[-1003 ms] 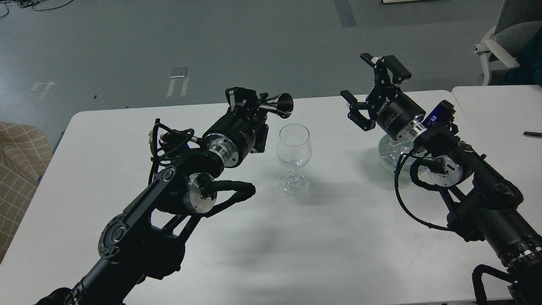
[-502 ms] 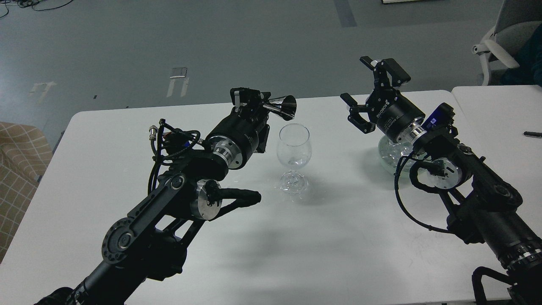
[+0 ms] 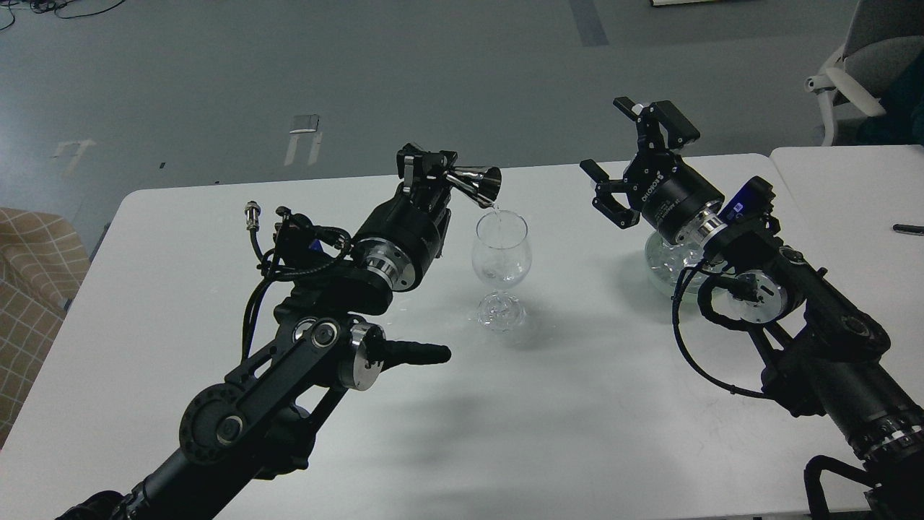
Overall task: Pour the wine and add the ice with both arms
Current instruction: 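Tilt the jigger over the wine glass with the left gripper to pour, then turn the jigger upright and move it back away from the glass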
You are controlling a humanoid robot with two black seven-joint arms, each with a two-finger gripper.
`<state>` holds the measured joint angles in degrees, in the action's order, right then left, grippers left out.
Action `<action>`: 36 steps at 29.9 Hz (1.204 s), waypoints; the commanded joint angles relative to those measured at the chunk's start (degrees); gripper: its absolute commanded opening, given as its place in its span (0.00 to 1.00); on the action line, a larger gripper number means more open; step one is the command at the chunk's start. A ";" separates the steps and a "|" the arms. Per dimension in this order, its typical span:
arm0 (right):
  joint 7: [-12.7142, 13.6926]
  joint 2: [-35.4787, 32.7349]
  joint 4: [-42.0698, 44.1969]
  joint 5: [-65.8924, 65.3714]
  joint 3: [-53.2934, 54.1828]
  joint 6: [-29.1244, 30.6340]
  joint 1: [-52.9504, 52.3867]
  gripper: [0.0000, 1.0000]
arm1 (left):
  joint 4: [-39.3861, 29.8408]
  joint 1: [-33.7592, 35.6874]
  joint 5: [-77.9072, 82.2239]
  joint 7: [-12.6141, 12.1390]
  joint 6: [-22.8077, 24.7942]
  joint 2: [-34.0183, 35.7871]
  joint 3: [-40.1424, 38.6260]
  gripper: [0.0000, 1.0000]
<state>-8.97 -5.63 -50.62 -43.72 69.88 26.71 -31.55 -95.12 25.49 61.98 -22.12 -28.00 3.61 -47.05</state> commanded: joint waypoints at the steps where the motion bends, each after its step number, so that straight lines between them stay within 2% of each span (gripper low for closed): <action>1: 0.00 0.01 -0.01 -0.05 0.00 0.00 0.00 1.00 | -0.07 -0.01 2.43 -0.03 0.00 -0.09 0.56 0.00; 16: 0.00 0.27 0.08 -0.40 -0.09 0.00 0.44 1.00 | 0.11 -0.01 15.53 -0.21 0.00 1.57 5.13 0.00; 19: 0.00 0.27 -0.01 -0.67 -0.09 0.01 0.70 1.00 | 0.02 0.26 14.05 -1.43 0.00 0.97 3.82 0.00; 24: 0.00 0.27 -0.01 -0.67 0.00 0.00 0.79 1.00 | -1.21 1.05 0.71 -2.49 0.00 0.87 -6.01 0.00; 26: 0.00 0.18 -0.01 -0.67 0.00 0.00 0.79 1.00 | -2.43 1.14 -10.34 -3.37 0.00 1.39 -14.60 0.00; 31: 0.00 0.27 -0.01 -0.67 0.00 0.00 0.79 1.00 | -4.89 0.70 -27.83 -5.82 0.00 1.31 -29.72 0.00; 34: 0.00 0.36 -0.09 -0.67 0.00 0.00 0.79 1.00 | -5.52 -2.71 -38.74 -5.66 0.00 0.61 -38.43 0.00; 36: 0.00 0.36 -0.09 -0.67 0.00 0.00 0.79 1.00 | -5.52 -5.00 -40.97 -5.22 0.00 0.52 -40.21 0.00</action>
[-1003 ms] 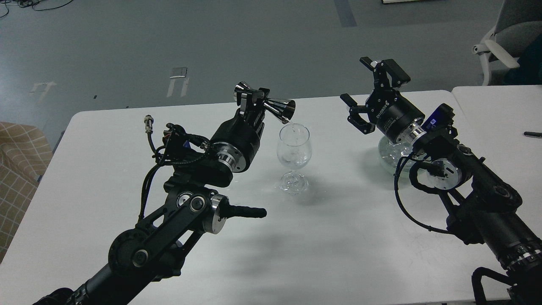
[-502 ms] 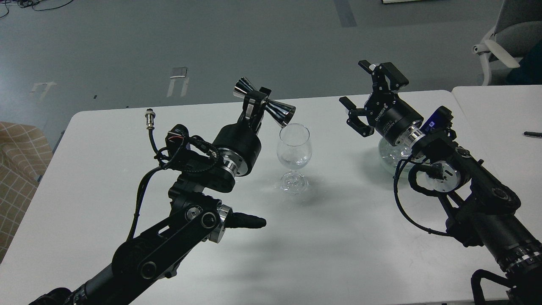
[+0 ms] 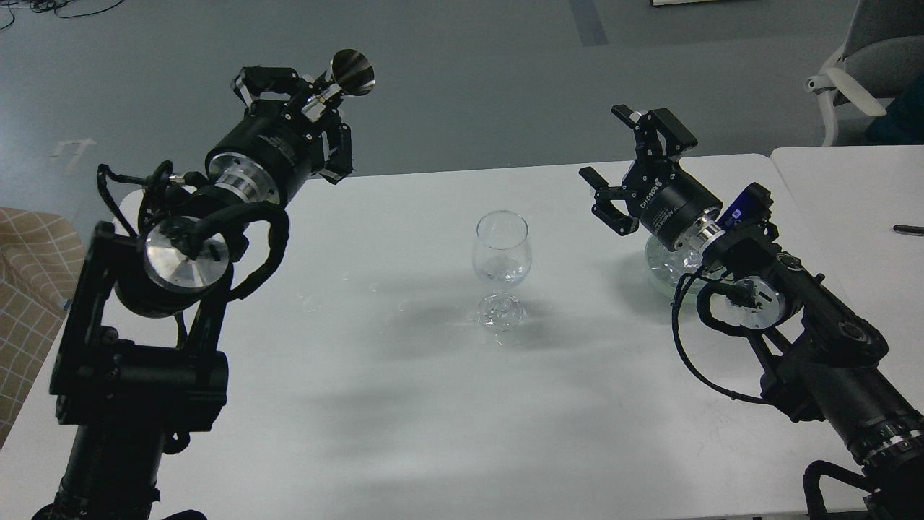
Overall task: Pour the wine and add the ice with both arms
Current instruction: 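Turn the jigger upright and move it back away from the glass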
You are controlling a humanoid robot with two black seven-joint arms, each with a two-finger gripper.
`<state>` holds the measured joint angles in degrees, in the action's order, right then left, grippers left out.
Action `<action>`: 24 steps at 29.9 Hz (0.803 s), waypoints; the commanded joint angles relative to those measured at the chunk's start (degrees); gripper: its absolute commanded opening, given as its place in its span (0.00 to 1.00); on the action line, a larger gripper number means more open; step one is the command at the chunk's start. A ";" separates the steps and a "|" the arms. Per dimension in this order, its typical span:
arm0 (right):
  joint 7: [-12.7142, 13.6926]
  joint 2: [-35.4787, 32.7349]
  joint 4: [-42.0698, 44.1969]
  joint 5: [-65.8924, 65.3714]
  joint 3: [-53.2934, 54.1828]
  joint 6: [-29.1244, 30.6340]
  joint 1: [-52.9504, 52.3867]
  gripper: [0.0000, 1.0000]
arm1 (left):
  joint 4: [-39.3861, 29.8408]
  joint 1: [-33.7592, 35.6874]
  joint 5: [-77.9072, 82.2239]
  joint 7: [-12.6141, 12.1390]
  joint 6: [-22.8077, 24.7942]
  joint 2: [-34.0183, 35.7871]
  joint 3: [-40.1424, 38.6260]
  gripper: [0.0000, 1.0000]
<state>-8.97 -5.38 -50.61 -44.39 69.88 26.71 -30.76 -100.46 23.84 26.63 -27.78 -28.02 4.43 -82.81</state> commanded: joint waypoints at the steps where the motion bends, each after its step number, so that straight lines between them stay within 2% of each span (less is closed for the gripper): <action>1: 0.00 0.10 -0.10 0.00 -0.10 0.09 0.00 1.00 | -0.17 -5.71 -6.58 0.53 0.02 -0.65 -5.51 0.00; 5: 0.00 0.01 -0.10 0.00 -0.10 0.01 0.00 1.00 | 0.18 -15.47 -6.94 0.89 0.59 -3.02 -8.50 0.00; 6: 0.00 -0.07 -0.28 0.00 -0.10 0.01 0.00 1.00 | 0.52 -18.62 -6.85 1.58 5.91 -4.15 -9.55 0.00; 8: 0.09 -0.25 -0.45 0.00 -0.10 0.01 0.00 1.00 | 1.75 -20.75 -6.85 3.16 11.03 -4.43 -10.35 0.00; 9: 0.09 -0.34 -0.89 0.00 -0.10 0.01 0.08 1.00 | 3.41 -22.24 -6.94 4.30 15.23 -4.43 -10.70 0.00; 12: 0.09 -0.43 -1.24 0.00 -0.10 0.01 0.78 1.00 | 9.03 -22.96 -7.12 6.85 21.93 -4.43 -12.72 0.00; 15: 0.09 -0.43 -1.33 0.00 -0.10 0.01 1.05 1.00 | 13.78 -22.87 -7.12 8.61 25.54 -4.43 -14.57 0.00; 18: 0.09 -0.25 -1.33 0.00 -0.10 0.01 1.23 1.00 | 17.74 -22.87 -7.55 8.97 28.45 -4.43 -14.84 0.00; 22: 0.09 -0.25 -1.33 -0.08 -0.10 0.01 1.23 1.00 | 20.65 -22.87 -7.73 9.67 28.90 -4.43 -14.84 0.00; 24: 0.09 -0.34 -1.24 -0.08 -0.10 0.01 1.32 1.00 | 24.42 -22.70 -7.73 11.25 28.99 -4.43 -14.84 0.00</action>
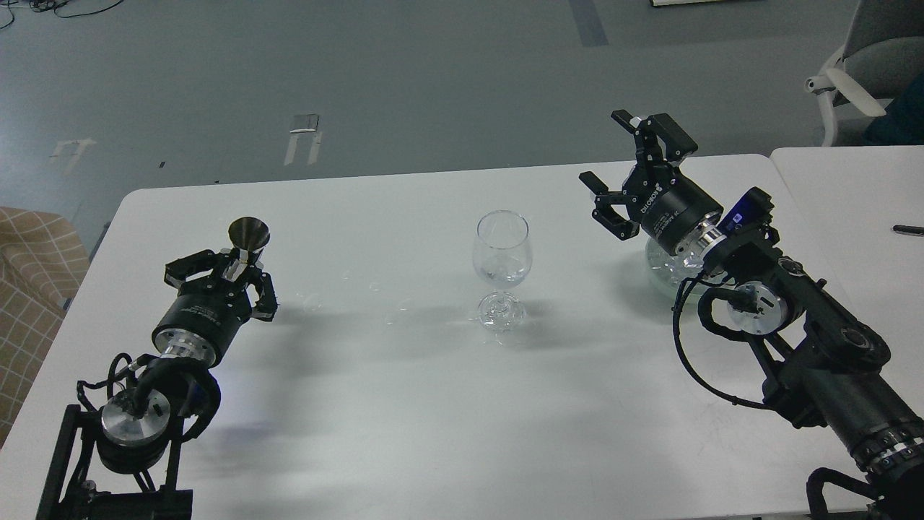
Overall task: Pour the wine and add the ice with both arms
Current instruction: 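Turn the jigger upright and move it back away from the glass, then lower the jigger onto the table with the left gripper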
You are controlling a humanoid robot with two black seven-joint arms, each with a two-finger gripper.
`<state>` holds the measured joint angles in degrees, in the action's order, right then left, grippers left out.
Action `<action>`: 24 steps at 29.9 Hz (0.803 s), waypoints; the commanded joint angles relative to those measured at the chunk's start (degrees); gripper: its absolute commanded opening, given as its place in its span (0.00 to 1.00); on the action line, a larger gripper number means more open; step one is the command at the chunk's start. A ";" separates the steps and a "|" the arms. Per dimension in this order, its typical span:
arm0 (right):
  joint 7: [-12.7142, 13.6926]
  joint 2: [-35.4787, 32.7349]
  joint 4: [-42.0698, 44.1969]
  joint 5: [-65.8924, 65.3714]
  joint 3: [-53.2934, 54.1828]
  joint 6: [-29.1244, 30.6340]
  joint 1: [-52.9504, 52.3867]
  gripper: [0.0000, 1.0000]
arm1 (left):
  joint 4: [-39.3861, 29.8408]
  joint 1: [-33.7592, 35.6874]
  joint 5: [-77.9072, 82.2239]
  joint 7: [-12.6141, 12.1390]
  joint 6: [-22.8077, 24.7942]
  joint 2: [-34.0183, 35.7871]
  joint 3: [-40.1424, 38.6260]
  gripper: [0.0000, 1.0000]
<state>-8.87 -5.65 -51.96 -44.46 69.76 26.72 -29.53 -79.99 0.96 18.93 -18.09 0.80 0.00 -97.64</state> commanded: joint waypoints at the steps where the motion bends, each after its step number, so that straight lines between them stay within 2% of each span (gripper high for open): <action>1: -0.01 -0.06 0.02 -0.01 0.02 0.00 0.09 1.00 | 4.49 0.27 -0.03 1.83 0.25 0.00 0.00 0.00; 5: -0.01 -0.15 0.10 -0.10 0.02 0.00 0.27 1.00 | 5.54 0.53 0.15 2.27 0.17 0.00 0.09 0.00; 24: -0.01 0.29 0.11 -1.51 0.02 -0.17 0.97 1.00 | 8.45 0.79 0.06 2.27 0.08 0.00 0.08 0.16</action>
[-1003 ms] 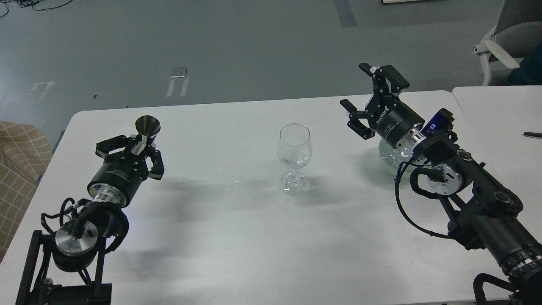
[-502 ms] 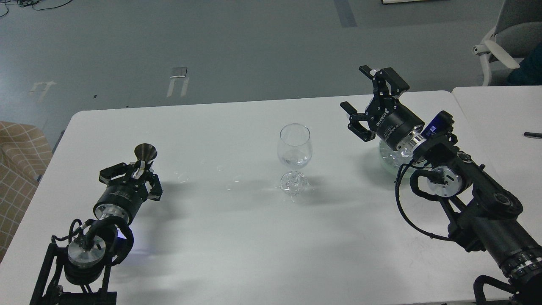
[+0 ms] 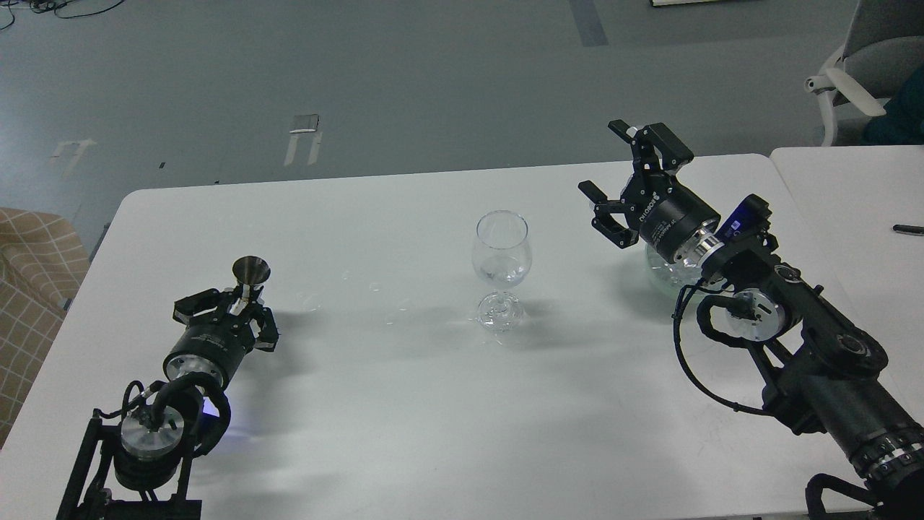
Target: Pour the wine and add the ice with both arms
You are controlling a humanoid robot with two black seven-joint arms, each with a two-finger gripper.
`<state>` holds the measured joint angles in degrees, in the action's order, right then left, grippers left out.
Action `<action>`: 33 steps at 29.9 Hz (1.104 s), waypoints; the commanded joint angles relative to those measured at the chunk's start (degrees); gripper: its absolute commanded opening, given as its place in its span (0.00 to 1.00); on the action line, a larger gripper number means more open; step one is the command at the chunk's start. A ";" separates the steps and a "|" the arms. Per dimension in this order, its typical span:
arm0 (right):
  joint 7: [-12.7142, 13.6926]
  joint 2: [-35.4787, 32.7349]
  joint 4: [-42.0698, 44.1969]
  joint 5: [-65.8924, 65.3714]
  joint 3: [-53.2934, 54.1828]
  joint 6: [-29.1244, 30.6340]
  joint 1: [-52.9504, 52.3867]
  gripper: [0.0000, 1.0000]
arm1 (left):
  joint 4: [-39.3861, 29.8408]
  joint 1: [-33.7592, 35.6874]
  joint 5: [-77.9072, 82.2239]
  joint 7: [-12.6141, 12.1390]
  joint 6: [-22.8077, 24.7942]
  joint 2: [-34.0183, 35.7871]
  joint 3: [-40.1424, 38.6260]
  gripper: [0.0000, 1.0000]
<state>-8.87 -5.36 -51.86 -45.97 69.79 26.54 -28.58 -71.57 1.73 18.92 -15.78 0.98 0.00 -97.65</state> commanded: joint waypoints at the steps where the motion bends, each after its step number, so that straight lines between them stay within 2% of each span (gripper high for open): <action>1: -0.01 0.00 0.01 0.00 -0.01 -0.09 0.01 1.00 | 0.12 0.12 0.15 -0.04 -0.10 0.00 0.09 0.19; 16: -0.01 0.08 -0.08 0.00 -0.01 0.00 0.45 1.00 | 0.21 0.56 0.06 0.05 -0.63 0.00 0.00 0.40; 23: -0.01 0.08 -0.08 0.00 -0.01 0.00 0.63 1.00 | 0.82 1.00 0.06 0.13 -1.06 0.00 -0.09 0.40; 28: -0.01 0.17 -0.08 0.00 -0.01 0.00 1.33 1.00 | 1.26 1.88 0.06 2.15 -2.30 0.00 -0.09 0.36; 33: -0.01 0.35 -0.17 0.00 0.08 0.00 1.24 1.00 | 1.26 1.96 -0.03 2.33 -2.30 0.00 0.00 0.34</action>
<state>-8.88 -5.03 -52.00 -46.02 69.80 26.54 -27.25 -70.32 3.56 18.93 -13.51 -1.25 0.00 -97.74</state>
